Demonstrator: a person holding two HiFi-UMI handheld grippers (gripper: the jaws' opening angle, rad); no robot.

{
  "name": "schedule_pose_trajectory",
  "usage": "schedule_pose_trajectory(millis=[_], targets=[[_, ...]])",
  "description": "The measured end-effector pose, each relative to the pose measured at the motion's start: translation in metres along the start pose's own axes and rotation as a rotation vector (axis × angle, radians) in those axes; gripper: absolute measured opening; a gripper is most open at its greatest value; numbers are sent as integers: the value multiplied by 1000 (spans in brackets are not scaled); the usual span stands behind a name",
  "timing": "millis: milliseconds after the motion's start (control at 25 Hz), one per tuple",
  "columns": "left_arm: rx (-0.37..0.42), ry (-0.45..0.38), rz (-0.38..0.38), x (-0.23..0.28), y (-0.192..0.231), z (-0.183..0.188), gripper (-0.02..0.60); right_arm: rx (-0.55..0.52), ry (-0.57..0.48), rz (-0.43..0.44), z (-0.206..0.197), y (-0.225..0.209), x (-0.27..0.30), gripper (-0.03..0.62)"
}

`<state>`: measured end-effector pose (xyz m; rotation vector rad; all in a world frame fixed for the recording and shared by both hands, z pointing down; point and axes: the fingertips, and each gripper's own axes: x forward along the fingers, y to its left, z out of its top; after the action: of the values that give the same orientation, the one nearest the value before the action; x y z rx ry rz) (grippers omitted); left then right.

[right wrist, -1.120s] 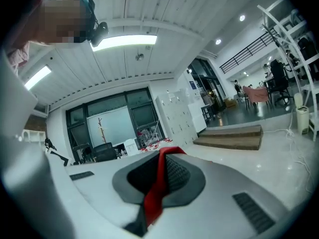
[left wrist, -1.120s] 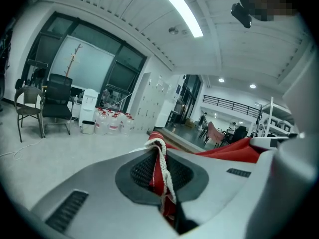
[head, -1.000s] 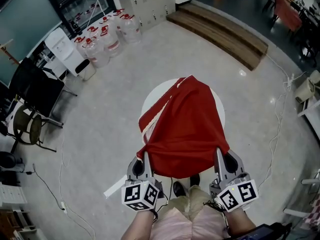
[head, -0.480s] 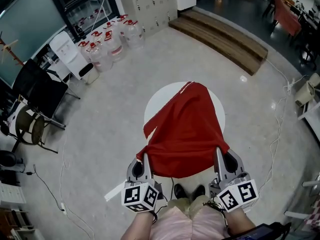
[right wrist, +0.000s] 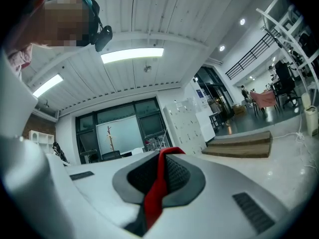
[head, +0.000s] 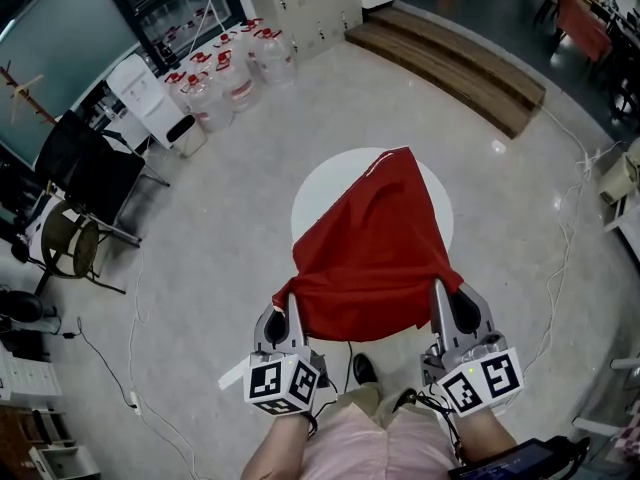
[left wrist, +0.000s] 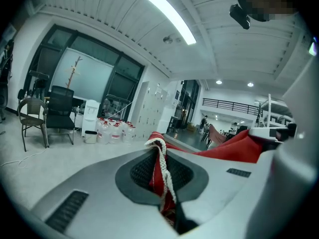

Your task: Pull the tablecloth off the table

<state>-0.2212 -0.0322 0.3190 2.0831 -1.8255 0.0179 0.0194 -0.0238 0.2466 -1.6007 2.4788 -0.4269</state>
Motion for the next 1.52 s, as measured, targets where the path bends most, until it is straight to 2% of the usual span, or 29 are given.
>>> schedule_pose_trajectory(millis=[1080,1520], targets=[[39,-50,1,-85,-86,-21,32,-31,-75,62,47,-6,-114,26],[67,-104,-22,-121,-120,0,31,-57,-123,61,79,-2,-156,26]])
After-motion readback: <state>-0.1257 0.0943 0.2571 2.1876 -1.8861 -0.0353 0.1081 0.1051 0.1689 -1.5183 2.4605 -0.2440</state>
